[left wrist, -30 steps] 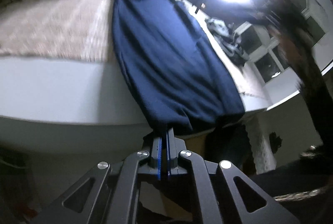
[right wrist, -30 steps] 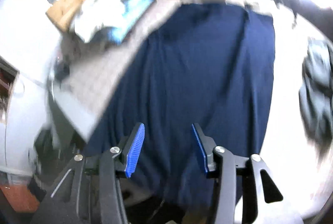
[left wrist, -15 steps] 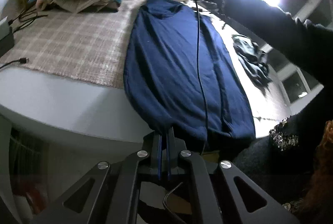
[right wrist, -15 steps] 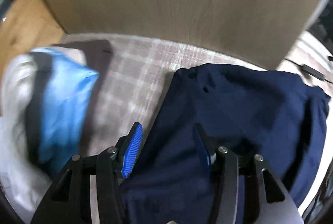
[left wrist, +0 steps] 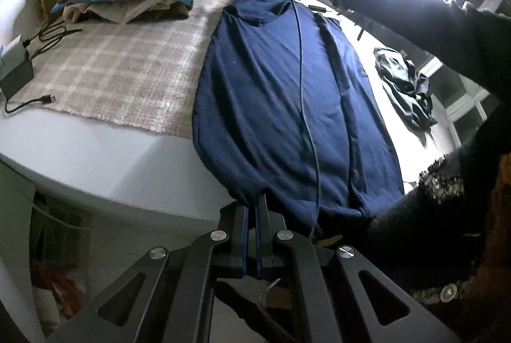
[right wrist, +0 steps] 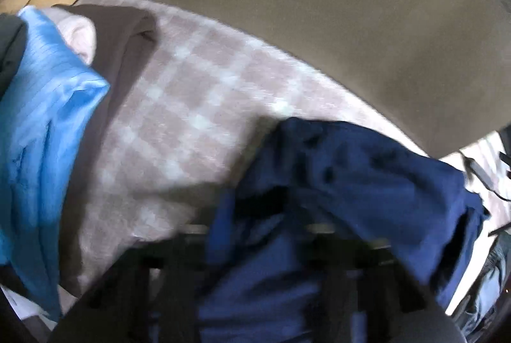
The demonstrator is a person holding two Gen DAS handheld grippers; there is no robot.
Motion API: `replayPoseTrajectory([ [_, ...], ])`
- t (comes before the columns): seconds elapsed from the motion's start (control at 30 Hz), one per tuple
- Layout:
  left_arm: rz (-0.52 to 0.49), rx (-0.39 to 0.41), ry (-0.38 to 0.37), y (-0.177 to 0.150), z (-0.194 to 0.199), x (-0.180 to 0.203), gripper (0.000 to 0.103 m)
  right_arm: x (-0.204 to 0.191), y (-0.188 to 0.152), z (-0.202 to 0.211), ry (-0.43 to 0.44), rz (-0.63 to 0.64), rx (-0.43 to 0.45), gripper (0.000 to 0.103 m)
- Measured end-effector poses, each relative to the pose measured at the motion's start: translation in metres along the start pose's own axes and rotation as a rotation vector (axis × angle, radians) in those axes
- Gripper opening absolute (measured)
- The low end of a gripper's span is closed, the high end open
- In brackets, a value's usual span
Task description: Fold clothes
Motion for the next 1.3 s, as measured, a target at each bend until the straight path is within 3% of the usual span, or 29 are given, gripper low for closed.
replayPoseTrajectory([
  [0.17,-0.092,-0.041,-0.024,-0.011,0.002,0.029,0.002,0.042,-0.026,0.026,0.161,-0.094,0.074,0.005],
  [0.33,-0.219,-0.099,-0.064,-0.024,-0.002,0.067,0.002,0.101,-0.059,0.061,0.254,-0.172,0.177,0.004],
  [0.5,-0.275,-0.189,-0.132,-0.047,-0.02,0.098,0.003,0.165,-0.093,0.07,0.214,-0.269,0.21,0.005],
  [0.67,-0.309,-0.305,-0.139,-0.071,-0.041,0.11,0.005,0.196,-0.128,0.049,0.13,-0.333,0.095,0.009],
  [0.73,-0.321,-0.346,-0.143,-0.079,-0.048,0.114,0.014,0.2,-0.144,0.075,0.199,-0.358,0.167,0.013],
  [0.83,-0.324,-0.317,-0.163,-0.086,-0.021,0.108,0.025,0.204,-0.175,0.132,0.28,-0.371,0.278,0.021],
  [0.97,-0.324,-0.283,-0.133,-0.098,0.005,0.089,0.028,0.191,-0.247,0.217,0.544,-0.351,0.398,0.023],
  [1.1,-0.337,-0.236,-0.049,-0.097,0.009,0.06,0.028,0.164,-0.353,0.285,0.707,-0.315,0.479,0.025],
  [1.2,-0.384,-0.172,-0.024,-0.084,0.003,0.05,0.028,0.123,-0.439,0.305,0.688,-0.275,0.478,0.031],
  [1.3,-0.516,-0.107,-0.003,-0.069,-0.011,0.057,0.037,0.057,-0.501,0.277,0.587,-0.199,0.36,0.031],
])
Point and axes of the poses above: each gripper's, at about its wrist camera, not at the fingertips, and z roughly against the way its jaws point, x to its right, y to its top, the point moved 5 cm from there along -z, roughly the way its jaws point, and after that the axes turned 7 degrees about z, right-handed, at the moved point
